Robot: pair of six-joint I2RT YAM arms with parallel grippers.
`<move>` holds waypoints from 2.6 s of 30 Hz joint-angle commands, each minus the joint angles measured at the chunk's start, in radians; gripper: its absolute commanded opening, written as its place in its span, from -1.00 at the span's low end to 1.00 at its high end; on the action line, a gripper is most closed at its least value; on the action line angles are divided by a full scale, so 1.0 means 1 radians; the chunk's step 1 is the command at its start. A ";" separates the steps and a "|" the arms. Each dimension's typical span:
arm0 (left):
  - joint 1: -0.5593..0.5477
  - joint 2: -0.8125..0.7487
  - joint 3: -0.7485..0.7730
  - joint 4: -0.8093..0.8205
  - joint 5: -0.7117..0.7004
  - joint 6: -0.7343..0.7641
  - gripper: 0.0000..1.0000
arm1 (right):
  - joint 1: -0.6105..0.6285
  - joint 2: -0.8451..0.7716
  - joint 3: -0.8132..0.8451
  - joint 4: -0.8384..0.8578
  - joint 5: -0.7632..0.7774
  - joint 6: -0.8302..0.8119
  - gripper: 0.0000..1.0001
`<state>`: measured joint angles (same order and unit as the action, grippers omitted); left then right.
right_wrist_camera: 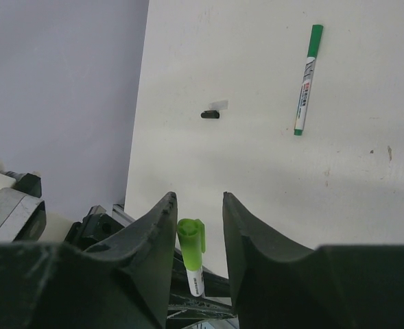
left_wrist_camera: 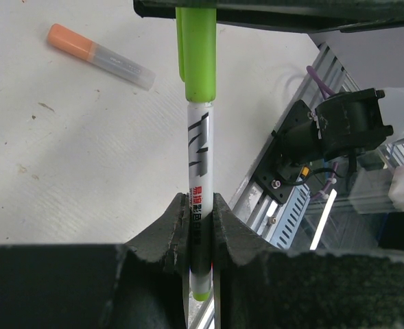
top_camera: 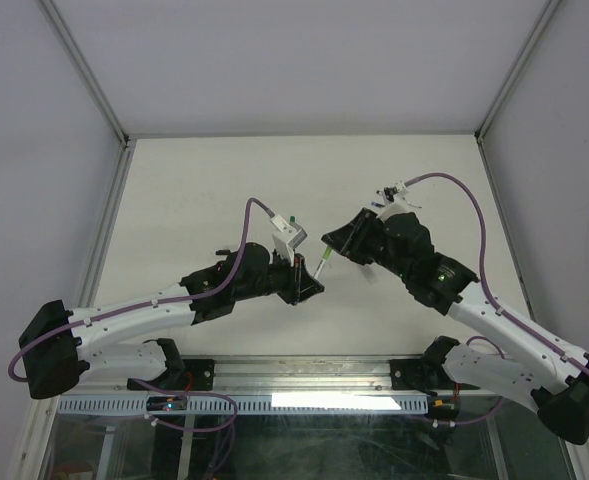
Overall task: Insert the pens into the pen caps
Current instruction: Press the pen cap onto the pen.
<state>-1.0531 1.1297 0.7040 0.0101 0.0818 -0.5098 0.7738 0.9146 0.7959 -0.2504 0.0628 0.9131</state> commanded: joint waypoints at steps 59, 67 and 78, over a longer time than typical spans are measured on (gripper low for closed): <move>0.073 -0.064 0.387 0.013 -0.113 0.146 -1.00 | 0.665 0.145 0.069 -0.034 0.436 0.110 -1.00; 0.073 -0.120 0.333 -0.048 -0.024 0.181 -1.00 | 0.600 0.102 0.276 -0.121 0.497 -0.142 -0.88; 0.073 -0.104 0.292 -0.103 0.002 0.183 -1.00 | 0.590 0.025 0.396 -0.084 0.553 -0.369 -0.54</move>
<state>-1.0264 1.0363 0.9928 -0.2993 0.1833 -0.3218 1.3315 0.9947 1.1622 -0.3107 0.7383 0.6216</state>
